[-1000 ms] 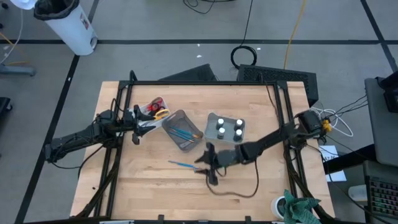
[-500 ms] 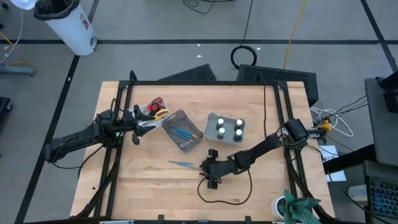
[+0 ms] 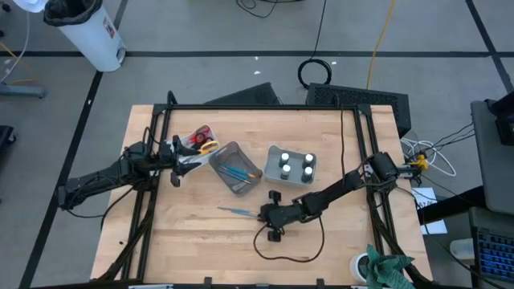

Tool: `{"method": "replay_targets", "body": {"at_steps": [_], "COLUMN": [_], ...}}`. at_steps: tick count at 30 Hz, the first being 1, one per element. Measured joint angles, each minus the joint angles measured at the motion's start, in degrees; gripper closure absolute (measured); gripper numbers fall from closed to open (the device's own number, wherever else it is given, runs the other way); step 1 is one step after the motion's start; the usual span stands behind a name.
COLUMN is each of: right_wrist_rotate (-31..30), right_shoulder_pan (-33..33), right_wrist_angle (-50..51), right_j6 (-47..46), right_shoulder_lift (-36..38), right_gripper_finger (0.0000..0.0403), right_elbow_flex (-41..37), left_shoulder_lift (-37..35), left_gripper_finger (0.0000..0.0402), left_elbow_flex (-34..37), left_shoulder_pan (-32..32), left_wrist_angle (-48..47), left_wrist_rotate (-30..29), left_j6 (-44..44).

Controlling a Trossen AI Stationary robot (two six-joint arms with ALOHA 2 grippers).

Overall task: Pick & Place Paint Supplies
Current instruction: Put the blue paintbrush into the black bin

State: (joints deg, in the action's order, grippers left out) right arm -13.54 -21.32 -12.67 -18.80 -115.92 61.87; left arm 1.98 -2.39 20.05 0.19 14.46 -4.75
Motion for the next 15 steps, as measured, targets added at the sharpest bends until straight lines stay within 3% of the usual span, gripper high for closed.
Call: {"method": "replay_targets", "body": {"at_steps": [8,15], "right_wrist_rotate": [0.1,0.2], "right_shoulder_pan": [0.0,0.0], "right_wrist_angle": [1.1,1.0], "right_j6": [0.5,1.5], "right_shoulder_lift": [0.0,-0.1], "right_gripper_finger": [0.0395,0.0400], "right_elbow_flex": [0.0,-0.1], "left_shoulder_lift": [0.0,0.0], "left_gripper_finger": [0.0188,0.0188], "left_elbow_flex": [0.0,0.0], "left_shoulder_pan": [0.0,0.0], "left_wrist_angle": [0.0,0.0], "left_wrist_rotate": [0.0,0.0], "left_j6": [0.0,0.0]}}
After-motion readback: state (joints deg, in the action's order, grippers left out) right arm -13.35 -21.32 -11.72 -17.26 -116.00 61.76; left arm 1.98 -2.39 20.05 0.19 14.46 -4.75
